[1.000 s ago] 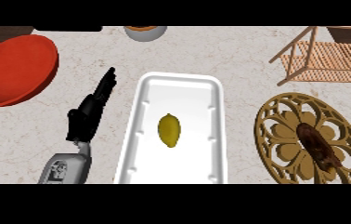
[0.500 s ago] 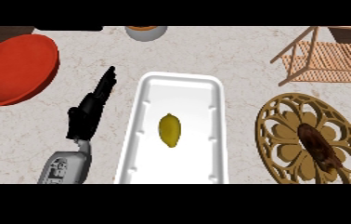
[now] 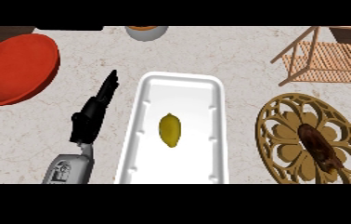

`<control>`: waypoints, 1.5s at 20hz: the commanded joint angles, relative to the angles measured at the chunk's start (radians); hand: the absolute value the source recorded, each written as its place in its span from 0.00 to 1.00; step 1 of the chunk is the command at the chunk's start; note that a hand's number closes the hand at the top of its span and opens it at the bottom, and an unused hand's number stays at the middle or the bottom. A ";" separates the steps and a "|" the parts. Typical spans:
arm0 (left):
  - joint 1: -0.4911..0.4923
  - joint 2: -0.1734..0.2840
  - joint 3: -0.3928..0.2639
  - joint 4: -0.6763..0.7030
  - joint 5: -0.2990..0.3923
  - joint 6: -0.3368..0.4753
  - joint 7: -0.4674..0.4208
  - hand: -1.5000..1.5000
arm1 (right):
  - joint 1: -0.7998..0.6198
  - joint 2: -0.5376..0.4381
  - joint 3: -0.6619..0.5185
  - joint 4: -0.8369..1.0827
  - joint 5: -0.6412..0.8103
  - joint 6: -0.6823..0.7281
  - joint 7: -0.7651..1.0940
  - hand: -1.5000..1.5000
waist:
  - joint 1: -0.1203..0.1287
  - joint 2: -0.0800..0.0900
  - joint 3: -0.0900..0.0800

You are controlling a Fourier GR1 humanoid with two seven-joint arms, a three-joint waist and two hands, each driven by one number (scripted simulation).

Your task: Pick the cupcake from the placemat and place it in the tiered shelf

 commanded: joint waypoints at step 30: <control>-0.018 -0.007 -0.003 -0.046 -0.004 0.005 0.072 0.50 | -0.121 -0.188 -0.103 0.326 -0.140 0.031 0.053 0.00 | -0.007 -0.005 0.000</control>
